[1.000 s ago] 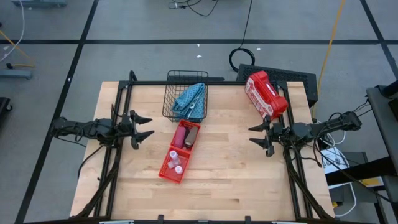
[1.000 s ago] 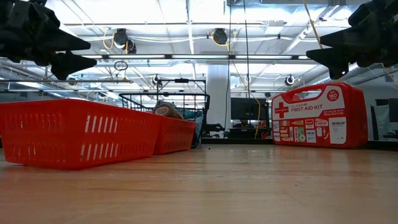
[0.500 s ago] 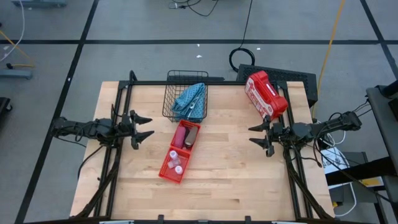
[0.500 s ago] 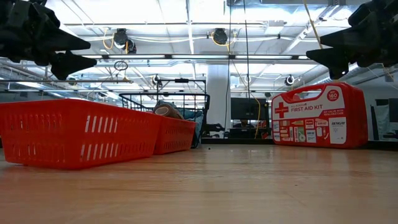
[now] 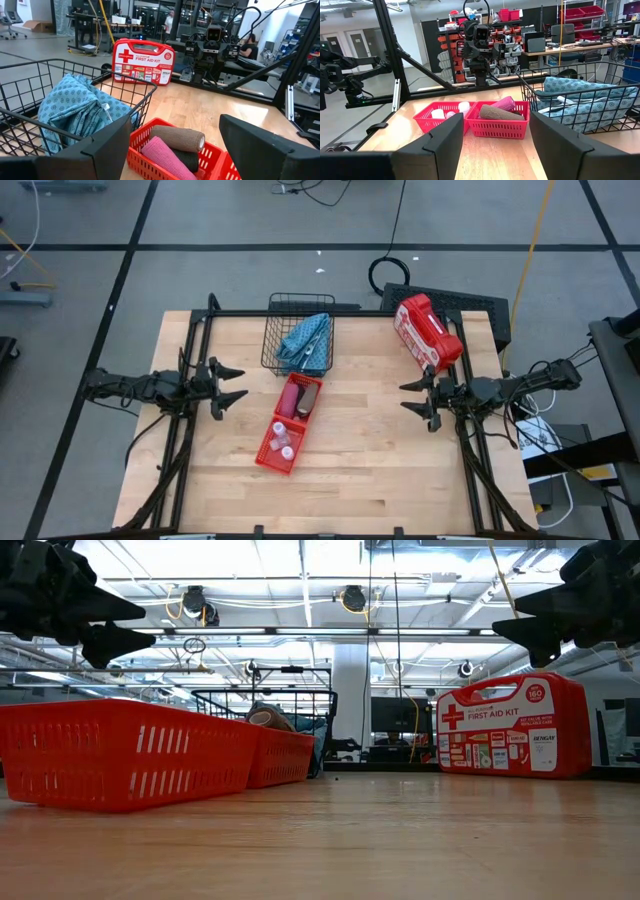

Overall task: Pick & place medical supplies in basket/bin
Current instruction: Return to Home Position

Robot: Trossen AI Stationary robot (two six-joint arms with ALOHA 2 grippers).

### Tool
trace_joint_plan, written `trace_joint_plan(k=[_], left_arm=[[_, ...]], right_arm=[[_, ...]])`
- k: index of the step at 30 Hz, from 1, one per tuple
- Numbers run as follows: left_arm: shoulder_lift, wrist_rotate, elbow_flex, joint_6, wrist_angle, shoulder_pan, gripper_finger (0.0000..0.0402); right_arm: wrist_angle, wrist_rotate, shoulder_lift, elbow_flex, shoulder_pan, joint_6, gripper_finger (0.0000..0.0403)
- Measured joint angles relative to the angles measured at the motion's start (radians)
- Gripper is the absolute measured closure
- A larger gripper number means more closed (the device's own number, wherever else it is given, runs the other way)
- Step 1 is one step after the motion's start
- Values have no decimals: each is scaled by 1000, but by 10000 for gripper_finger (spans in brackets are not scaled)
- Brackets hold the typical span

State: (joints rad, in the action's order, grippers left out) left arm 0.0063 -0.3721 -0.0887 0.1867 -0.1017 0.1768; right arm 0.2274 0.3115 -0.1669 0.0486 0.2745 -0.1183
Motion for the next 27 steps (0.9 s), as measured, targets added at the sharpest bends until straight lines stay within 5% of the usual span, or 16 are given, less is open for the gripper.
trace_joint_plan(k=[27], left_arm=[[0, 0, 0, 0, 0, 0, 92]], right_arm=[[0, 0, 0, 0, 0, 0, 186]])
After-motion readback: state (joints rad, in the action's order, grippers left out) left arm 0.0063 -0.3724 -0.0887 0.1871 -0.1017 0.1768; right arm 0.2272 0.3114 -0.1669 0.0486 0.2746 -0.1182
